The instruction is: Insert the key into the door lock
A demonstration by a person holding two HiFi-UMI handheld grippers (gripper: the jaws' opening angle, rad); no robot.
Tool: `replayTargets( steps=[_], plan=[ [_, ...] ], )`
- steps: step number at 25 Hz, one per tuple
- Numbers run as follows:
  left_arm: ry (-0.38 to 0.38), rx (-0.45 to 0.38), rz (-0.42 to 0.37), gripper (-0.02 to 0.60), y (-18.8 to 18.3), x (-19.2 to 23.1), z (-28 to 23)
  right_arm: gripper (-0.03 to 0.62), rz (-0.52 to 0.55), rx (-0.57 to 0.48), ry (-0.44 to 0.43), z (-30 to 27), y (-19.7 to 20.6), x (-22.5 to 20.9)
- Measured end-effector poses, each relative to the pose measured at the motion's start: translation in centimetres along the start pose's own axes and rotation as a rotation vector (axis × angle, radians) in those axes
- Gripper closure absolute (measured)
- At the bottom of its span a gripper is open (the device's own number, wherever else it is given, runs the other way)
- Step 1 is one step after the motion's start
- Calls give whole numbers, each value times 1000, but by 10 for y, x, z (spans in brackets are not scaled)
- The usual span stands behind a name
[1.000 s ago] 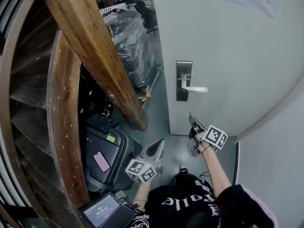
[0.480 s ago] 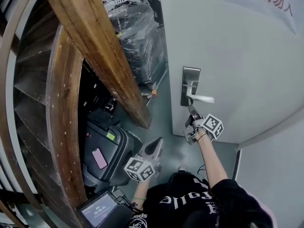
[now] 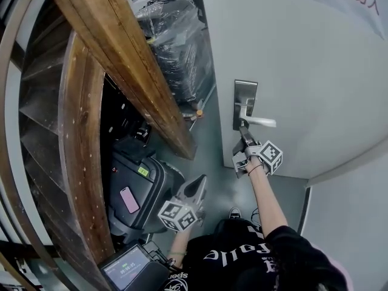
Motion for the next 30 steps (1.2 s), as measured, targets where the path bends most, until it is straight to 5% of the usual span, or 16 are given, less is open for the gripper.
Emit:
replayTargets(
  steps=[9,13,19,30],
  plan=[
    [12,31,-12,575,11,-3,4,560,34,-9,29,-23,-21,-2],
    [-15,29,-12,575,14,5,11,559,117,-12,30,-29,-25,-3],
    [-36,7,-3,575,18,14,22,550,310,45,145,-19,-19,0],
    [29,7,0,575,22,6,52,548,489,215,237,64,82,27]
  ],
)
Point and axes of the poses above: the fingertips, and each gripper's own axes: z backward along the fingers, x to its left, y out of its underside, the point moved 6 cm from there along z, backward along the fingers, and after that the axes turned 15 degrees about x, right-handed, at the moved point
